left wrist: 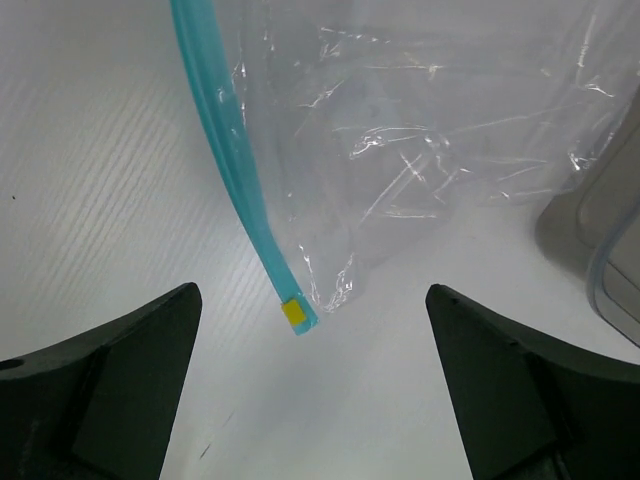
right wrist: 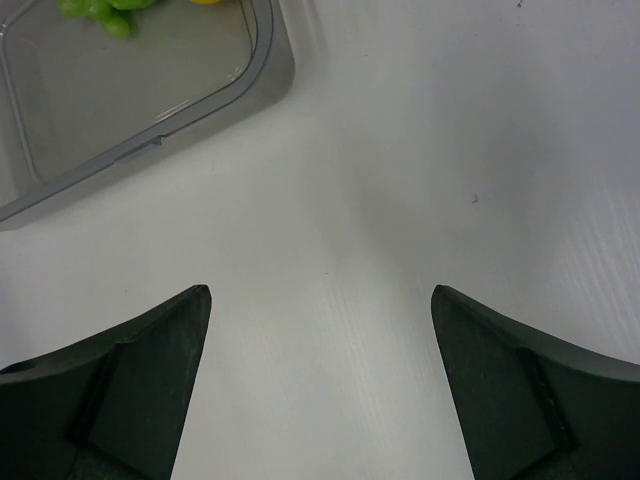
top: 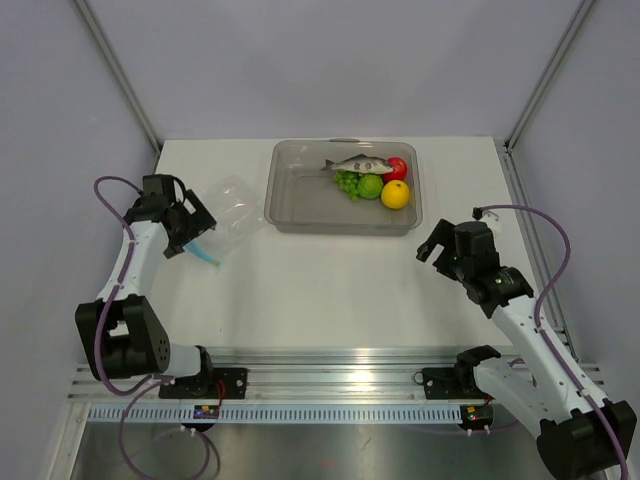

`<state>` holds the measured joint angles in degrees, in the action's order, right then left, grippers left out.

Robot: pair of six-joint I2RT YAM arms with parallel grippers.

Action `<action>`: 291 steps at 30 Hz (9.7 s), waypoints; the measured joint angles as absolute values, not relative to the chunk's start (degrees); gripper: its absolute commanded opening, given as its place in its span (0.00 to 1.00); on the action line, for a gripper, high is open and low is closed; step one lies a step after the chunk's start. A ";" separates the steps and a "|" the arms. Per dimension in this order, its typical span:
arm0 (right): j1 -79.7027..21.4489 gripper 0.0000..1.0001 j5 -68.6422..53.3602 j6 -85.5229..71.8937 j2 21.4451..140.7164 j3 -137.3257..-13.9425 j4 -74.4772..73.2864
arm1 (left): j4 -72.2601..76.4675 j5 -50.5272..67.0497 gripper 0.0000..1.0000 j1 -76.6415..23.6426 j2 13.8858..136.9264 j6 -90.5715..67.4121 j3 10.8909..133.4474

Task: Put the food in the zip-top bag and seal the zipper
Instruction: Pick up the zipper food storage bag at the center of the board, then open the zipper of the food storage bag, then pick up the fake fruit from the bin.

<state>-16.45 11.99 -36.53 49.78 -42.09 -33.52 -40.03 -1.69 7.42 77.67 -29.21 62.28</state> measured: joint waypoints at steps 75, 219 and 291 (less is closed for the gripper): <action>-18.09 0.99 -4.16 -39.68 54.98 -49.19 -32.34 | -58.48 4.29 0.00 -32.45 70.41 -14.41 78.30; -20.25 0.76 10.57 -30.44 89.65 -84.55 -35.55 | -55.55 2.52 0.00 -37.89 80.01 -21.02 79.05; -19.33 0.47 10.04 -14.46 104.60 -88.68 -32.10 | -63.64 -6.83 0.00 -40.56 86.00 -44.12 87.57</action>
